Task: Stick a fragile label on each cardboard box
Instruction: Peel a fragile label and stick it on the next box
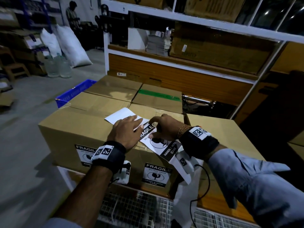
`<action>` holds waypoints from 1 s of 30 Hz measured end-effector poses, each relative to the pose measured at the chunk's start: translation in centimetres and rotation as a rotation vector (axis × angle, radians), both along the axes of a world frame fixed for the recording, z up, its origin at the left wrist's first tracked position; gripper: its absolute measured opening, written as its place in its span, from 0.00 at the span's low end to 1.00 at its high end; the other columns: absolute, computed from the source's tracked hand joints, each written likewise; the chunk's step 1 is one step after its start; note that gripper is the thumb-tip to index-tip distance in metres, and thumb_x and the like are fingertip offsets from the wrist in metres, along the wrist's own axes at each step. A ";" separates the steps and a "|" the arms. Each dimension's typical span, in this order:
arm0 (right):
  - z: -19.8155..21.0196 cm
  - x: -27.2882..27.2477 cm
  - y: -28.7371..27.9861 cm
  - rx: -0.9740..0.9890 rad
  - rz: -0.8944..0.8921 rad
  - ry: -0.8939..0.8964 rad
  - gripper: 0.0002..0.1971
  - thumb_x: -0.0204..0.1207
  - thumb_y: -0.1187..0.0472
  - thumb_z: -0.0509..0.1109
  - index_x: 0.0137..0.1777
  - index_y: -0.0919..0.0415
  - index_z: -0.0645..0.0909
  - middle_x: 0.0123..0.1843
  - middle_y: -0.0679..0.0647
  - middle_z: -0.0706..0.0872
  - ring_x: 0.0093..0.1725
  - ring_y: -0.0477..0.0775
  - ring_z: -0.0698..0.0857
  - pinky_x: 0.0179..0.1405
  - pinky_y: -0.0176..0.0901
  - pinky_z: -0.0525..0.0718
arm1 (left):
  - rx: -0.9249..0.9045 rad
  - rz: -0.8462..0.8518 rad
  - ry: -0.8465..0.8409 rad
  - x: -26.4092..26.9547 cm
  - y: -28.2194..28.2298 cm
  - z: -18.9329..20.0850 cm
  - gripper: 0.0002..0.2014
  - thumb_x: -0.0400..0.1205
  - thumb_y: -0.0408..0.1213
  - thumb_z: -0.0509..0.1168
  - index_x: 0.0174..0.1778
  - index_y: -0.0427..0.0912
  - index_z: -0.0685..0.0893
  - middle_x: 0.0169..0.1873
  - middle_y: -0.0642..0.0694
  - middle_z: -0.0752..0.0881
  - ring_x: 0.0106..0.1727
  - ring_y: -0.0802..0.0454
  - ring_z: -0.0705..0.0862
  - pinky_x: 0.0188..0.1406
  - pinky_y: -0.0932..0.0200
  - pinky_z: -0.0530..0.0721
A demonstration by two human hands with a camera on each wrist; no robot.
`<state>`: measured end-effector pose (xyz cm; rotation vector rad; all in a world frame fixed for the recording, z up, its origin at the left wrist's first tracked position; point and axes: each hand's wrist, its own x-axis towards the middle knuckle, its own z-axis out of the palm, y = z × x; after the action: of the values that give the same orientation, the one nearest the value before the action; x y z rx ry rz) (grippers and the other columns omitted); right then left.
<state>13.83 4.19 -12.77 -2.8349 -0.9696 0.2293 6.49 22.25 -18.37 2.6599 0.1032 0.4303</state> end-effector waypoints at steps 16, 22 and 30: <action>0.4 0.5 0.5 0.110 -0.002 0.042 0.18 0.75 0.53 0.83 0.58 0.55 0.81 0.54 0.56 0.88 0.51 0.58 0.86 0.49 0.49 0.86 | -0.198 -0.008 0.200 0.7 0.5 1.1 0.45 0.79 0.68 0.32 0.86 0.51 0.71 0.86 0.53 0.68 0.85 0.54 0.64 0.86 0.47 0.57; 1.1 0.4 0.7 0.144 0.042 -0.086 0.03 0.78 0.61 0.77 0.46 0.57 0.85 0.47 0.55 0.89 0.47 0.57 0.86 0.44 0.47 0.85 | -0.320 0.016 0.281 -0.4 0.2 2.6 0.30 0.94 0.52 0.35 0.89 0.49 0.64 0.88 0.51 0.65 0.86 0.48 0.61 0.86 0.46 0.56; 2.9 0.1 -0.9 0.150 0.122 -0.049 0.09 0.80 0.66 0.73 0.41 0.51 0.83 0.45 0.49 0.90 0.42 0.45 0.84 0.45 0.48 0.87 | -0.406 -0.013 0.297 -1.1 -0.3 3.2 0.28 0.95 0.53 0.35 0.86 0.53 0.69 0.87 0.54 0.67 0.87 0.48 0.59 0.86 0.50 0.52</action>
<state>13.96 3.33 -9.90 -2.6604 -1.1215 0.0954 5.44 21.94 -15.15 2.3008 0.2366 0.0018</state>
